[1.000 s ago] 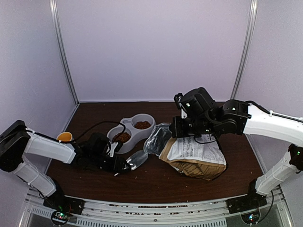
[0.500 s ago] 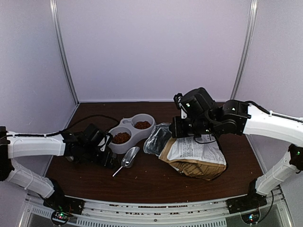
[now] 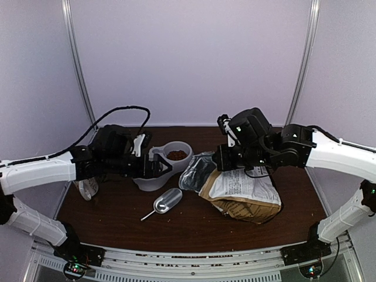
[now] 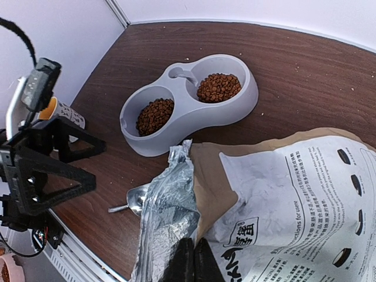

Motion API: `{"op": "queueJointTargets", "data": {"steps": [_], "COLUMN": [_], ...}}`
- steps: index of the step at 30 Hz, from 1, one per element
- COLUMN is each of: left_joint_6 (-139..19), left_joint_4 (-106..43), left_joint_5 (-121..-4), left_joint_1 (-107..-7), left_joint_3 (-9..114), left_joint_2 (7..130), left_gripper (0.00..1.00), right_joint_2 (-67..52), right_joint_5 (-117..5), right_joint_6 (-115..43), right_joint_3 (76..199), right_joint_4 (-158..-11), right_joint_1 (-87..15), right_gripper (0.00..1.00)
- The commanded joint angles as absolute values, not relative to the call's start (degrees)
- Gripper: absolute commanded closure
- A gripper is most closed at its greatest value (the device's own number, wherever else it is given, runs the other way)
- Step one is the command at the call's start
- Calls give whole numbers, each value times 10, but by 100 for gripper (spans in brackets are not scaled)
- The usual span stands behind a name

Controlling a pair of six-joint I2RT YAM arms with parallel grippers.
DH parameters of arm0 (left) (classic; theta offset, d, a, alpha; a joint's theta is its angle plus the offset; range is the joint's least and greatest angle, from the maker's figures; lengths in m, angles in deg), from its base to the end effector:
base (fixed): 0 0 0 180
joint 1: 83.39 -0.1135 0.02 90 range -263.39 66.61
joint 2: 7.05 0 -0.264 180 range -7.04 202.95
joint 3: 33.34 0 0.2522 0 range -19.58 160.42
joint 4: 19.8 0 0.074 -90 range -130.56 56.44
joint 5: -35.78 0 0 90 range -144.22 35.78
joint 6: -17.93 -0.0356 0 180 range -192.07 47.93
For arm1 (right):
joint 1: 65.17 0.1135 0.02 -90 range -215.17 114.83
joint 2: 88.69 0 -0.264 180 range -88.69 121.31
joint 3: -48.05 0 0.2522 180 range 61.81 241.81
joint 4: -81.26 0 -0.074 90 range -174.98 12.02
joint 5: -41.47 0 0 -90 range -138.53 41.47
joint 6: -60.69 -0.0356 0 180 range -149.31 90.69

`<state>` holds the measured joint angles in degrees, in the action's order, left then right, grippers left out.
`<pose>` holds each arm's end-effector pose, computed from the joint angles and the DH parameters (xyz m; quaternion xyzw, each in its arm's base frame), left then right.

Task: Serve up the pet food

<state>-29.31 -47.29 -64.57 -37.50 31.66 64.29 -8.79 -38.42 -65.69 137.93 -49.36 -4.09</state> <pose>0.1880 -0.2032 0.2751 0.0664 0.8772 -0.3845 0.2798 0.1536 0.2651 0.3479 -0.1558 0.8878 0.2674 0.3407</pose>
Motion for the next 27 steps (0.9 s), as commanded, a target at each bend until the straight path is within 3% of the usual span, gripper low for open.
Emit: {"op": "queueJointTargets", "data": {"steps": [1,8,13,19,23,24,27], "left_joint_6": [-270,-277,-276,-266,-260,-269,-315], "left_joint_4": [-409,-411,-418,-395,-345,-340,-362], "left_joint_5": [-726,-754,-754,-762,-801,-811,-810], "left_joint_1": [-351,-329,-326,-325,-321,-312,-281], "left_joint_3": [363,391,394,410,425,437,497], "left_joint_2": [722,796,829,854,851,846,824], "left_gripper": [5,7,29,65,96,100,100], "right_joint_2": [-117,-128,-131,-133,-137,-138,-140], "right_joint_5": [-382,-375,-376,-376,-369,-368,-379], "right_joint_6": [-647,-646,-643,-639,-631,-628,-606], "right_joint_3": [1379,1368,1365,1362,1368,1375,1414], "right_joint_4": [-550,-554,-557,-557,-543,-527,-478], "right_joint_1": [-41,-39,-39,-39,-39,-39,-41], "right_gripper": [100,100,100,100,100,100,100]}}
